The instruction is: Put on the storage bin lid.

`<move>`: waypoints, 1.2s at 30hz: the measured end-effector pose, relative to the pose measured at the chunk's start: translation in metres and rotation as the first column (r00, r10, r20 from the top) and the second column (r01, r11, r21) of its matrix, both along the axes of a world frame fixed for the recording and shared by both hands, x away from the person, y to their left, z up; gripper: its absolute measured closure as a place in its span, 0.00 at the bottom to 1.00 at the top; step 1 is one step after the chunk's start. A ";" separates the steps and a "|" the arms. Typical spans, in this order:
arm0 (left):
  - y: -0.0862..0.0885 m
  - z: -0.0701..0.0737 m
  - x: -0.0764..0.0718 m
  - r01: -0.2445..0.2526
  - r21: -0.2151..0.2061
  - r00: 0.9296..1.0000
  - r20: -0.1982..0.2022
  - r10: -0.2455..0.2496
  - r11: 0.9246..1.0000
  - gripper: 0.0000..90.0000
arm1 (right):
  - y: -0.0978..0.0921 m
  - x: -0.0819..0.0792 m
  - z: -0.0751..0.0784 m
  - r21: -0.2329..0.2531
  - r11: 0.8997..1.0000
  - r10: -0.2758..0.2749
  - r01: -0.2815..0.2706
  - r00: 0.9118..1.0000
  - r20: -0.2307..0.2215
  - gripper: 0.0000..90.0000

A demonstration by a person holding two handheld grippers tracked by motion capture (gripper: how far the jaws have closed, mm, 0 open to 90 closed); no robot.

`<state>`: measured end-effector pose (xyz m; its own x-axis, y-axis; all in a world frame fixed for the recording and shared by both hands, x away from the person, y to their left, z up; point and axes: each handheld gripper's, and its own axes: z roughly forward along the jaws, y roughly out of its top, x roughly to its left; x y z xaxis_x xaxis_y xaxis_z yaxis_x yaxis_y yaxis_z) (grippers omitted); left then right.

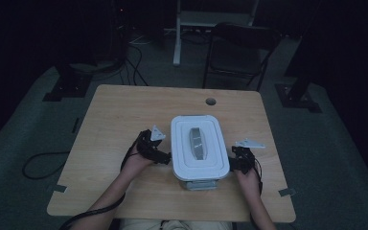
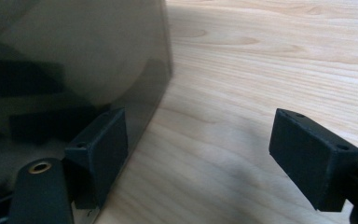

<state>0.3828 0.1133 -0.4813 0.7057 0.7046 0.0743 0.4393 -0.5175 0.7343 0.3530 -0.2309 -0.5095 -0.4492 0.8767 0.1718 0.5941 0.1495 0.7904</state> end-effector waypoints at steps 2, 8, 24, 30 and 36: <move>0.002 0.000 0.000 -0.008 0.003 1.000 0.005 0.008 1.000 0.01 | 0.002 -0.001 0.000 0.006 1.000 0.010 -0.010 1.000 -0.004 0.21; 0.007 0.003 0.000 -0.016 -0.016 1.000 0.021 0.017 1.000 0.01 | 0.001 0.003 -0.002 0.034 0.999 0.008 -0.008 1.000 -0.010 0.14; 0.024 0.009 -0.008 -0.009 -0.063 0.999 0.038 0.012 0.998 0.01 | -0.005 0.009 0.000 0.006 1.000 -0.017 0.017 1.000 0.007 0.14; 0.035 0.006 -0.007 -0.019 -0.089 1.000 0.017 0.021 0.996 0.01 | -0.009 0.008 0.002 0.004 1.000 -0.030 0.029 0.999 0.023 0.14; 0.051 0.006 -0.009 -0.060 -0.106 0.998 0.010 0.061 0.993 0.01 | -0.016 0.005 0.005 -0.015 0.998 -0.058 0.059 0.997 0.046 0.14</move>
<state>0.3738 0.1642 -0.4755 0.6611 0.7502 0.0062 0.4576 -0.4098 0.7891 0.3582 -0.2471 -0.5045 -0.4038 0.9043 0.1383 0.5657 0.1281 0.8146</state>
